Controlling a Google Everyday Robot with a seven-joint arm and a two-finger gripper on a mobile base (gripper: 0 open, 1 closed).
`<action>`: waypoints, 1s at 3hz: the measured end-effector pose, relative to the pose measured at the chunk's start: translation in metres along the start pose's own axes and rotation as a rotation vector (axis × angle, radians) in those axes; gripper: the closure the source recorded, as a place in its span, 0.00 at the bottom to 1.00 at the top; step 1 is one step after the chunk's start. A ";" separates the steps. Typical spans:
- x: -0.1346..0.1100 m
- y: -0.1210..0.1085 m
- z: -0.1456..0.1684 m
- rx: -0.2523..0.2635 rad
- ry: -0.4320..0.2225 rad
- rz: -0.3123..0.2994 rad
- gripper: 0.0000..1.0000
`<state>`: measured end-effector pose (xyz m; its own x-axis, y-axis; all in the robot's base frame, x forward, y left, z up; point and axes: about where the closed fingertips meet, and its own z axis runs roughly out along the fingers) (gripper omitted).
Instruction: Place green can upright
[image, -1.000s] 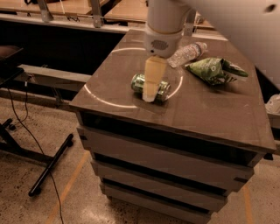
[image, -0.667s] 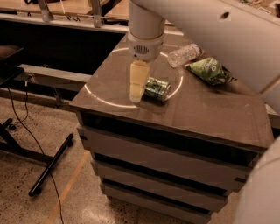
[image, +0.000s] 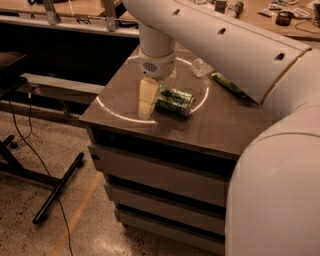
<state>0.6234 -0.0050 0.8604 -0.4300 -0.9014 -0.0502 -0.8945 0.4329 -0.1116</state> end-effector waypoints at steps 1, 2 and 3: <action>0.004 -0.006 0.018 -0.015 -0.001 0.055 0.12; 0.006 -0.010 0.023 -0.008 -0.005 0.075 0.35; 0.006 -0.012 0.013 0.002 -0.023 0.067 0.58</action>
Offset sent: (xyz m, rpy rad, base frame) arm 0.0072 -0.0182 -0.0169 0.0049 -0.0066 -0.0882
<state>0.6334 -0.0159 0.8484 -0.4861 -0.8702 -0.0801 -0.8635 0.4924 -0.1094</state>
